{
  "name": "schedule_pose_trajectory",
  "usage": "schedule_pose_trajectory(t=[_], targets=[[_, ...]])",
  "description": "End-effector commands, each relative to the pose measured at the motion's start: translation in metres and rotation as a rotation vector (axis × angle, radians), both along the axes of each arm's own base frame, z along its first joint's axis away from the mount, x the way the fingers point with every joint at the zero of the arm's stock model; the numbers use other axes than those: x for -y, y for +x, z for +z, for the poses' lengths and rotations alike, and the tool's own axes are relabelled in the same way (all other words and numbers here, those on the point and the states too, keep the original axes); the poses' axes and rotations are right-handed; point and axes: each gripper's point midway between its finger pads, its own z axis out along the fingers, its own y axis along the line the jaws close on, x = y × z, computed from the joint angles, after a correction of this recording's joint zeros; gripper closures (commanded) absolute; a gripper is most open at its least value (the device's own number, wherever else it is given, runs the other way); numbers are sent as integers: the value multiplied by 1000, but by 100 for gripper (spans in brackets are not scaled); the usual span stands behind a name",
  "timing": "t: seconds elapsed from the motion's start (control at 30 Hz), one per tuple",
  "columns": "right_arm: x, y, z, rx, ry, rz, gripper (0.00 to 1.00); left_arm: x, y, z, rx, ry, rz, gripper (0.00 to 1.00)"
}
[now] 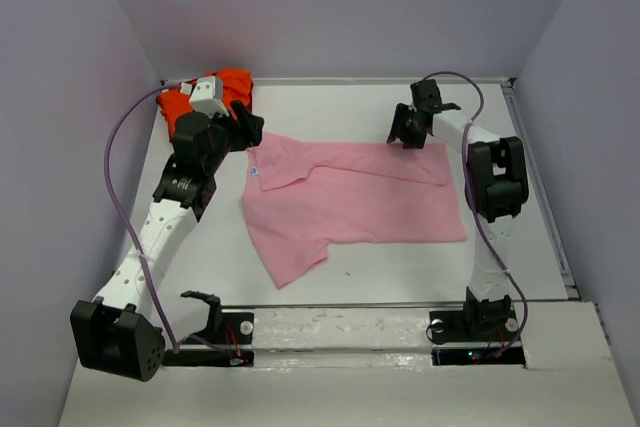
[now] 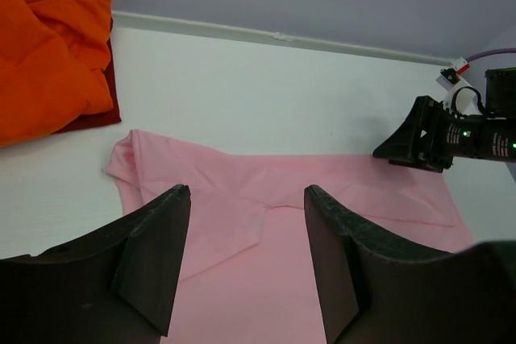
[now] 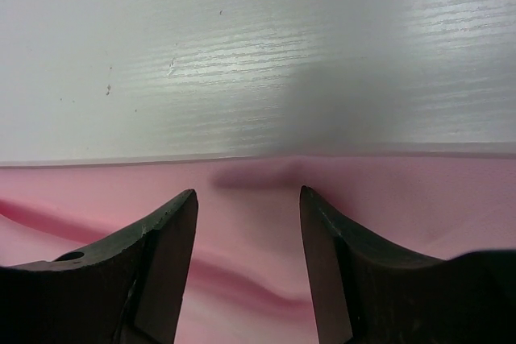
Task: Fold and stack the t-shirts
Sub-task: Move the right arm to the center of the board with the 1/3-folded T-shirt.
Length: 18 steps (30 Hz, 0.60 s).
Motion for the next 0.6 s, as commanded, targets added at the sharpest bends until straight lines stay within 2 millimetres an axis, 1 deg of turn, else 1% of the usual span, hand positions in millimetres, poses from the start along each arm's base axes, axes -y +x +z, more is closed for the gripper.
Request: schedule_pose_trajectory(t=[0.0, 0.03, 0.07, 0.1, 0.17, 0.27, 0.43, 0.47, 0.57], targets=[[6, 10, 21, 53, -8, -14, 41, 1, -3, 20, 74, -1, -5, 32], [7, 12, 19, 54, -23, -6, 40, 1, -2, 21, 78, 0, -4, 32], [9, 9, 12, 29, -37, -1, 41, 0, -2, 21, 77, 4, -1, 32], [10, 11, 15, 38, -42, 2, 41, 0, -2, 21, 77, 5, -1, 32], [14, 10, 10, 30, -62, -17, 41, 0, -4, 22, 81, 1, -2, 32], [19, 15, 7, 39, -86, -35, 40, -1, -6, 23, 84, -1, -2, 32], [17, 28, 13, 82, -82, -33, 40, -2, -7, 29, 92, -4, -4, 32], [21, 32, 17, 97, -102, -52, 40, -1, -8, 30, 95, -5, -5, 32], [18, 38, 22, 129, -87, -39, 40, -3, -11, 33, 110, -7, 1, 32]])
